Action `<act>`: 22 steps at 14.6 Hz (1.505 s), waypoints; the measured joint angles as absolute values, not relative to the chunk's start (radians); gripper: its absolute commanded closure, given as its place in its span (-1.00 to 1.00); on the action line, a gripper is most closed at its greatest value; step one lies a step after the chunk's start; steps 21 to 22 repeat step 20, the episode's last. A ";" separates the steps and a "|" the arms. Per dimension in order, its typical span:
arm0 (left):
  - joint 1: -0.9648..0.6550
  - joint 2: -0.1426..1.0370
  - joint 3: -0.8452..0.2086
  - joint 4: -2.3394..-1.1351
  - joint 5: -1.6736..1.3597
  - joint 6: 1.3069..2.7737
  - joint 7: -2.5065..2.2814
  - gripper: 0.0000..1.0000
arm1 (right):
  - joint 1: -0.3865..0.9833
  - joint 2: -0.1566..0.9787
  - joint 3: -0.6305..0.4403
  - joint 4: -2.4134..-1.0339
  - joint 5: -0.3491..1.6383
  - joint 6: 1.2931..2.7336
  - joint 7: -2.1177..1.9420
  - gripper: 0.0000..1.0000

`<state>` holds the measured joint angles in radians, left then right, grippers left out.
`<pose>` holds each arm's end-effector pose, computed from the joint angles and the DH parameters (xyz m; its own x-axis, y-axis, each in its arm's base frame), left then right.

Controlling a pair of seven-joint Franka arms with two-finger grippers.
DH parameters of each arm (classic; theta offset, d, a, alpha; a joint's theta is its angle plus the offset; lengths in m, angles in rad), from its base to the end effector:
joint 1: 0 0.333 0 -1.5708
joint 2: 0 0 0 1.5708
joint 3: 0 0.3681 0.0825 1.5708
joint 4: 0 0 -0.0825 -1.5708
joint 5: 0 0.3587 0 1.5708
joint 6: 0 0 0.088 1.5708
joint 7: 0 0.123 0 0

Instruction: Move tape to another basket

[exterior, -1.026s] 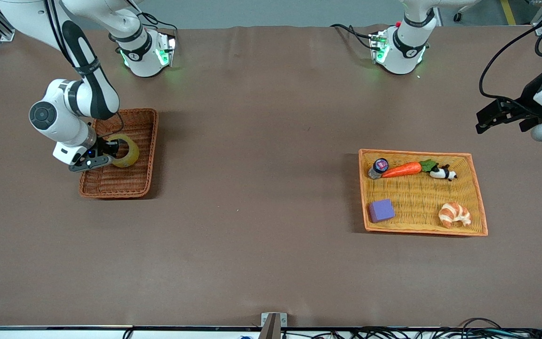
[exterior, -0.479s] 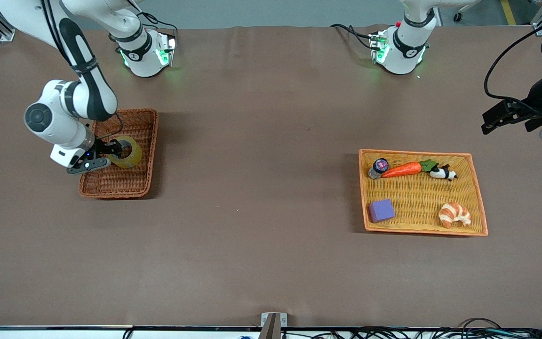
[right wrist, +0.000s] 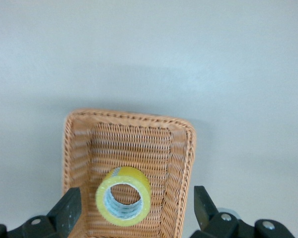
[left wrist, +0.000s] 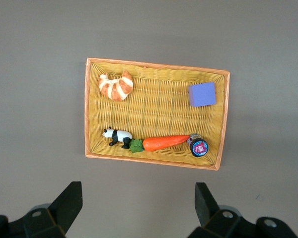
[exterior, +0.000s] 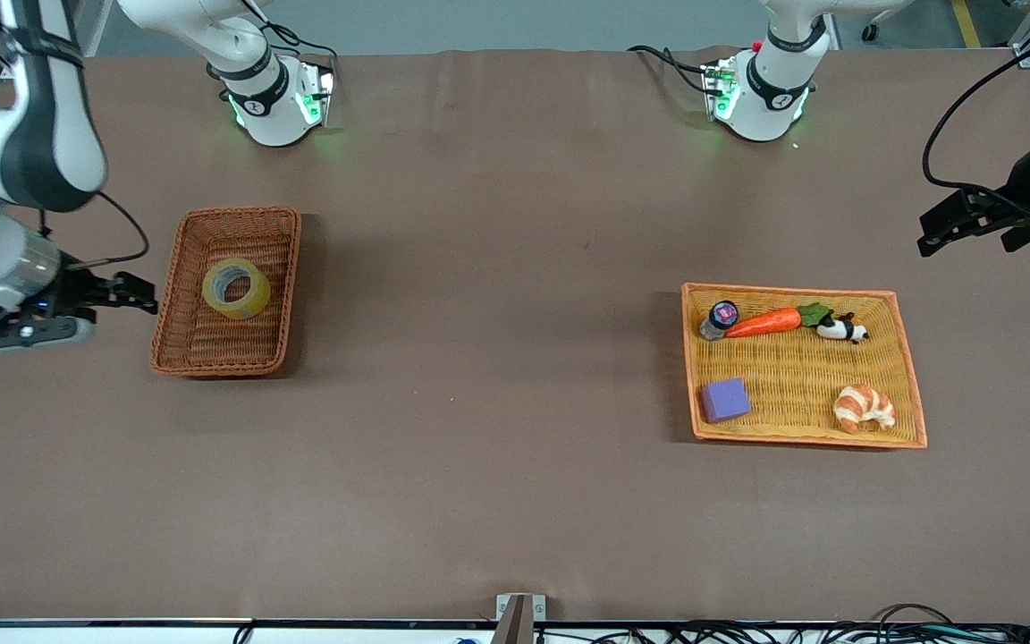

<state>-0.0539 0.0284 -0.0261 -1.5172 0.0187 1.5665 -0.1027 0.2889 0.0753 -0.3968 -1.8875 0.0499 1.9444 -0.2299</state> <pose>0.5385 -0.0406 0.6690 0.9995 0.0228 0.0226 0.0232 -0.9996 -0.0157 0.5555 -0.0502 0.5116 0.9945 0.1042 -0.0082 0.1040 -0.9944 -0.0195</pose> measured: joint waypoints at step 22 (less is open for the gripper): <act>-0.073 0.047 -0.038 -1.514 0.019 1.590 -0.106 -1.00 | 0.038 0.023 -0.114 -1.454 -0.021 1.517 0.078 -1.00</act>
